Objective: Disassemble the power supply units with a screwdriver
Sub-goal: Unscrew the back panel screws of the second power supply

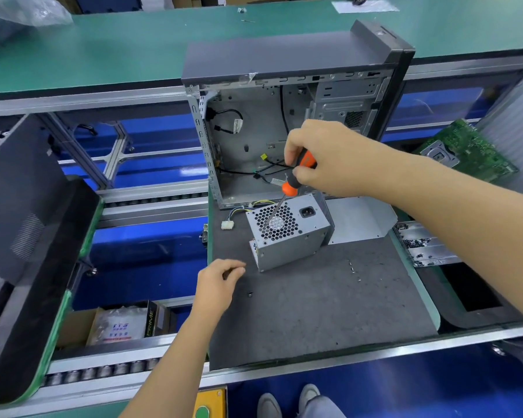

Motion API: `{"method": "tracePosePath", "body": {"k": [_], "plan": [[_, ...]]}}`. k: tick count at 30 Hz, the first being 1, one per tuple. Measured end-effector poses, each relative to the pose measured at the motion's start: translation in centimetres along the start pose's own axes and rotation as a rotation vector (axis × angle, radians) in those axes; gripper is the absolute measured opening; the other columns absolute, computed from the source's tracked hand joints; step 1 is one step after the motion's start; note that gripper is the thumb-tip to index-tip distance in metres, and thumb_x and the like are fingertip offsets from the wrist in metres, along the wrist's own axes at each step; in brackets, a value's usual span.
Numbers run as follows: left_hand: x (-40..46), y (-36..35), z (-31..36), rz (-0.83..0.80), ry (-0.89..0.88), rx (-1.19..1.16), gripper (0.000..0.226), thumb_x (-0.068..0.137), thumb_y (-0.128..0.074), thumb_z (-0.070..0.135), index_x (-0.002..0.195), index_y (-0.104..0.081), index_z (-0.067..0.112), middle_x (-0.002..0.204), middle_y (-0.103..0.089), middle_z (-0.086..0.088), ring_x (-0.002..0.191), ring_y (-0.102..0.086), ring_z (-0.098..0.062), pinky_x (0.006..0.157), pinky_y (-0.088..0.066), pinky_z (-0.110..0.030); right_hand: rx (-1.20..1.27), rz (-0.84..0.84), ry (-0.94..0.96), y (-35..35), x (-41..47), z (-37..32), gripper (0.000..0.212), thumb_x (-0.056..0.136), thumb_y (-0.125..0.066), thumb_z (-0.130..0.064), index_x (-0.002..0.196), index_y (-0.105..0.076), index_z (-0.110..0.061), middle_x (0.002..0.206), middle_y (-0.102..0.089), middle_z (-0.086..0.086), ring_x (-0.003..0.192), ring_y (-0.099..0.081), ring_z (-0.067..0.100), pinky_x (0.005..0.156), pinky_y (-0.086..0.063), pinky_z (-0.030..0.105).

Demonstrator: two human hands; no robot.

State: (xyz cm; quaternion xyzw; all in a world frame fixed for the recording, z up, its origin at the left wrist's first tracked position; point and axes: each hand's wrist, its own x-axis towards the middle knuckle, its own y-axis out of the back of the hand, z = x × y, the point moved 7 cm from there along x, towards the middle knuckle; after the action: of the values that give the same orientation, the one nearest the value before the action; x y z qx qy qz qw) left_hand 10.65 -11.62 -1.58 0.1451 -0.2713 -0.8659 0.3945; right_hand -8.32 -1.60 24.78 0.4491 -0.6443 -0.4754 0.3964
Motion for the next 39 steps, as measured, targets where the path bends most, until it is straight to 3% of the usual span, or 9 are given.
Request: {"method": "tracePosePath", "body": {"k": [3, 8, 18, 26, 29, 32, 34, 39], "plan": [[-0.5, -1.5, -2.3, -0.071, 0.027, 0.119, 0.013, 0.093, -0.069, 0.015, 0.1, -0.079, 0.021, 0.092, -0.066, 0.013, 0.084, -0.058, -0.001, 0.076, -0.036, 0.001, 0.02, 0.023, -0.016, -0.6, -0.3, 0.7, 0.013, 0.09, -0.06, -0.02, 0.102, -0.06, -0.025, 0.099, -0.049, -0.004, 0.088, -0.047, 0.015, 0.076, -0.035, 0.027], [-0.7, -3.0, -3.4, -0.142, 0.076, 0.184, 0.017, 0.092, -0.07, 0.011, 0.106, -0.076, 0.02, 0.092, -0.065, 0.008, 0.081, -0.059, -0.008, 0.086, -0.051, -0.025, 0.068, 0.041, -0.051, -1.3, -1.2, 1.8, 0.011, 0.089, -0.061, -0.02, 0.099, -0.06, -0.026, 0.093, -0.048, -0.007, 0.087, -0.049, 0.015, 0.076, -0.037, 0.029], [-0.8, -3.2, -3.8, -0.142, 0.106, 0.211, 0.019, 0.092, -0.071, 0.013, 0.109, -0.074, 0.021, 0.091, -0.065, 0.011, 0.079, -0.058, -0.002, 0.08, -0.047, -0.017, 0.106, 0.056, -0.176, -0.8, -3.3, 5.4, 0.012, 0.084, -0.065, -0.02, 0.088, -0.06, -0.029, 0.091, -0.05, -0.011, 0.081, -0.052, 0.005, 0.064, -0.033, 0.016], [-0.5, -2.7, -3.4, -0.12, 0.103, 0.157, 0.017, 0.092, -0.071, 0.019, 0.109, -0.074, 0.019, 0.095, -0.066, 0.008, 0.082, -0.059, -0.003, 0.079, -0.045, -0.014, 0.073, 0.041, -0.237, -0.3, -4.4, 6.8, 0.006, 0.084, -0.064, -0.022, 0.085, -0.061, -0.027, 0.092, -0.054, -0.006, 0.089, -0.053, 0.02, 0.081, -0.046, 0.036], [-0.4, -1.6, -1.4, 0.006, 0.047, 0.079, 0.012, 0.096, -0.066, 0.023, 0.103, -0.074, 0.018, 0.091, -0.066, 0.009, 0.082, -0.059, 0.001, 0.073, -0.041, -0.004, 0.076, 0.04, -0.252, -0.3, -4.5, 7.2, 0.006, 0.084, -0.064, -0.023, 0.084, -0.061, -0.028, 0.091, -0.053, -0.006, 0.089, -0.054, 0.021, 0.08, -0.047, 0.037], [-0.6, 0.1, 2.0, 0.197, -0.054, -0.02, 0.009, 0.097, -0.063, 0.02, 0.098, -0.072, 0.021, 0.089, -0.065, 0.008, 0.081, -0.059, -0.005, 0.073, -0.045, -0.016, 0.063, 0.033, -0.26, -0.5, -4.3, 7.5, 0.006, 0.085, -0.062, -0.023, 0.085, -0.06, -0.029, 0.093, -0.052, -0.004, 0.089, -0.052, 0.021, 0.075, -0.043, 0.034], [-0.7, 1.1, 4.7, 0.286, -0.158, -0.072, 0.008, 0.097, -0.064, 0.017, 0.096, -0.07, 0.022, 0.088, -0.063, 0.008, 0.082, -0.058, -0.007, 0.071, -0.042, -0.013, 0.06, 0.036, -0.263, -0.5, -4.3, 7.7, 0.005, 0.086, -0.062, -0.023, 0.086, -0.061, -0.028, 0.093, -0.051, -0.005, 0.089, -0.051, 0.02, 0.074, -0.04, 0.032], [0.3, 0.5, 10.6, 0.248, -0.363, -0.039, 0.007, 0.092, -0.071, 0.015, 0.098, -0.073, 0.012, 0.089, -0.065, 0.004, 0.086, -0.055, -0.014, 0.08, -0.045, -0.023, 0.04, 0.026, -0.262, -0.4, -4.2, 7.7, 0.004, 0.087, -0.062, -0.022, 0.088, -0.061, -0.025, 0.096, -0.051, -0.002, 0.089, -0.051, 0.021, 0.073, -0.04, 0.033]]}}
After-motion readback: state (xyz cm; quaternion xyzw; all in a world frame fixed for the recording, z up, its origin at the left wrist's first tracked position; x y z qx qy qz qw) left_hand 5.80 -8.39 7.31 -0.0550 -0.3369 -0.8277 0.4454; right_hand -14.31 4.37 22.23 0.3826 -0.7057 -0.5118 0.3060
